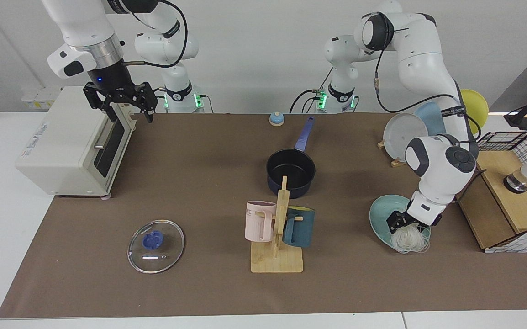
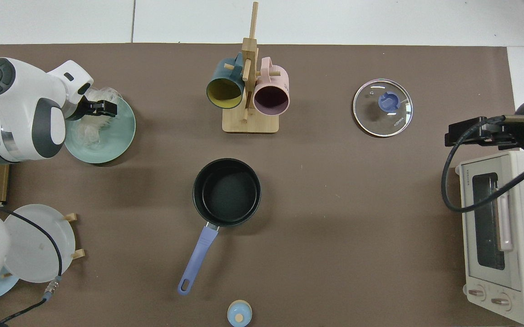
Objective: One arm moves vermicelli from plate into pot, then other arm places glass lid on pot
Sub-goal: 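Grasp the white vermicelli bundle with the left gripper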
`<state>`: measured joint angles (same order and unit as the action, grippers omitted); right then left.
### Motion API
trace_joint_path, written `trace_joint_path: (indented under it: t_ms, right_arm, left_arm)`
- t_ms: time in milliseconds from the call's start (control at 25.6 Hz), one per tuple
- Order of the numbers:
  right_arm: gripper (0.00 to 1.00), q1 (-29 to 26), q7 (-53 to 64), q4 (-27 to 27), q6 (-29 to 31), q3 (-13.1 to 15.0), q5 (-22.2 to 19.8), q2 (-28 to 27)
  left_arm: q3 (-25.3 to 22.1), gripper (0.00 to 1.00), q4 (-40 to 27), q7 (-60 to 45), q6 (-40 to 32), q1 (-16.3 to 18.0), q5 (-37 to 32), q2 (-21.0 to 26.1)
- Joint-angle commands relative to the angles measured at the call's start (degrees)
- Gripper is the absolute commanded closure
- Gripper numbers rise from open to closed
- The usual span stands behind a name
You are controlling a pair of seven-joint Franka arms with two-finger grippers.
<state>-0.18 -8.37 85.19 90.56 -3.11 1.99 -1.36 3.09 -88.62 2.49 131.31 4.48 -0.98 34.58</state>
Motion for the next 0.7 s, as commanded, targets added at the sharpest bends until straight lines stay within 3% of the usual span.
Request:
trace_joint_path:
  t_ms: [0,273,663]
  right_arm:
    - [0.00,-0.08,0.81,-0.91,-0.64,-0.58,0.38,-0.22]
    - [0.00,-0.17,0.28,-0.91,0.67,-0.67,0.56,-0.31]
    - [0.00,1.06,0.19,-0.64,0.76,-0.67,0.47,-0.22]
  left_arm:
    - [0.16,1.00,-0.33,1.81,2.28,0.53,-1.05,1.19]
    - [0.25,1.00,0.20,1.81,0.44,0.62,-1.22,0.32]
    - [0.25,1.00,-1.12,1.90,-6.14,0.01,-1.04,-7.41]
